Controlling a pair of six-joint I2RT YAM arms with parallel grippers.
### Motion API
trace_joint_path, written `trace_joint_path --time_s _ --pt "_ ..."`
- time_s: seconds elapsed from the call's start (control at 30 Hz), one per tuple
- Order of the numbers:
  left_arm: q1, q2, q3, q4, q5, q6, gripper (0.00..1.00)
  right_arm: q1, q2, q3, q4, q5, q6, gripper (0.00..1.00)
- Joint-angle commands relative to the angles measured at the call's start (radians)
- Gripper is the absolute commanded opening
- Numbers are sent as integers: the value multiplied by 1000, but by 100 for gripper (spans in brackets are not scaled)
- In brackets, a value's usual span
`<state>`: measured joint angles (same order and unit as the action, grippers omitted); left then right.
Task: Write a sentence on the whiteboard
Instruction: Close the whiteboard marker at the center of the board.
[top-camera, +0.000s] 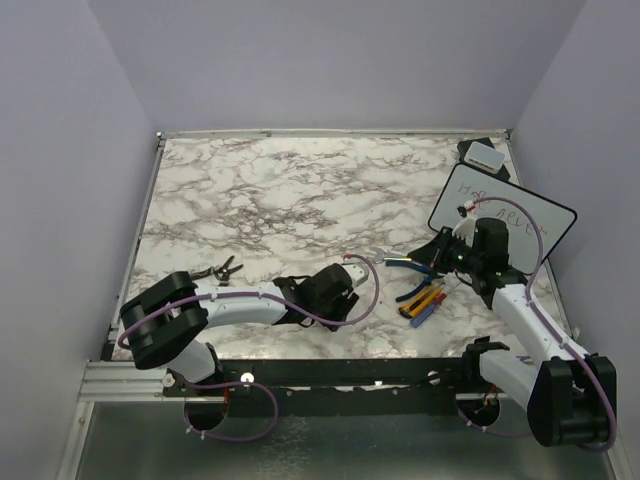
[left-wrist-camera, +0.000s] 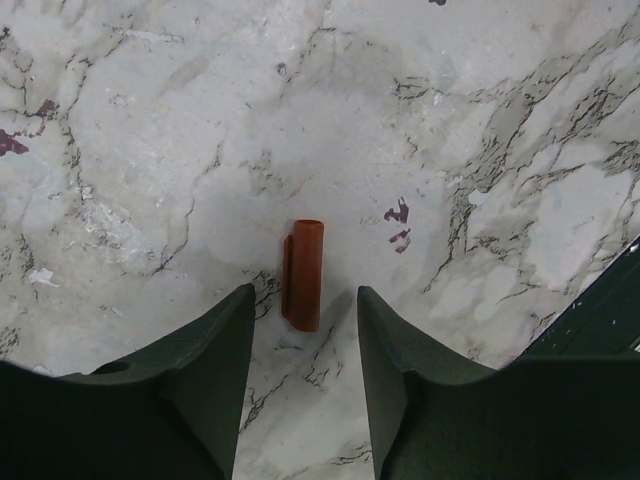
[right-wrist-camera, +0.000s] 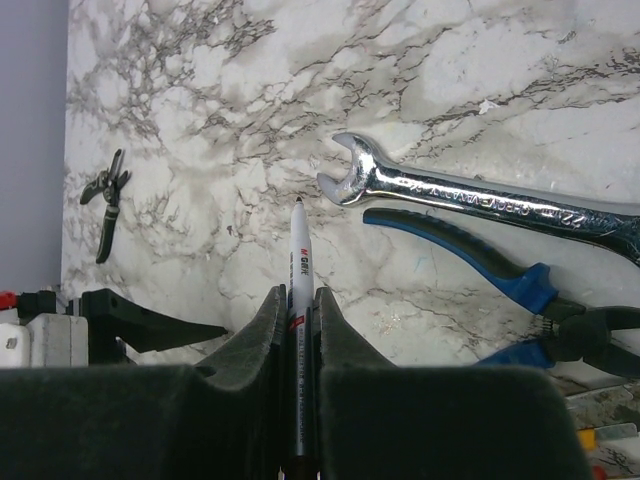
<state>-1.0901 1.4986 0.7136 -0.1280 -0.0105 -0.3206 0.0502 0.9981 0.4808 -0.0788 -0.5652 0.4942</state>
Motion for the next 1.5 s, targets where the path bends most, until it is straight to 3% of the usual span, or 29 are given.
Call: trace_joint_path --time_s 0.0,0.2,0.37,0.57,0.77,0.87,1.13,1.2,1.47 --pt "-16 38 18 -26 -57 -10 44 -3 19 1 13 -35 -28 1" --pt "-32 55 32 -64 -83 -15 31 -3 18 -1 2 -28 -44 0" --pt "-54 53 48 -106 -100 -4 0 -3 21 -4 1 -28 -41 1" --pt "-34 -98 127 -164 -202 107 0 -3 54 12 30 -164 -36 1" --pt "91 -213 225 -232 -140 475 0 -3 109 43 157 -447 45 1" --pt "132 -268 202 -226 -70 568 0 -3 106 60 184 -523 102 1" --pt "125 -314 150 -236 104 587 0 102 156 127 102 -624 45 1" --pt "106 -321 151 -249 103 587 0 133 169 153 13 -594 -11 1" --pt "48 -364 111 -266 101 563 0 163 220 186 -52 -620 -54 1"
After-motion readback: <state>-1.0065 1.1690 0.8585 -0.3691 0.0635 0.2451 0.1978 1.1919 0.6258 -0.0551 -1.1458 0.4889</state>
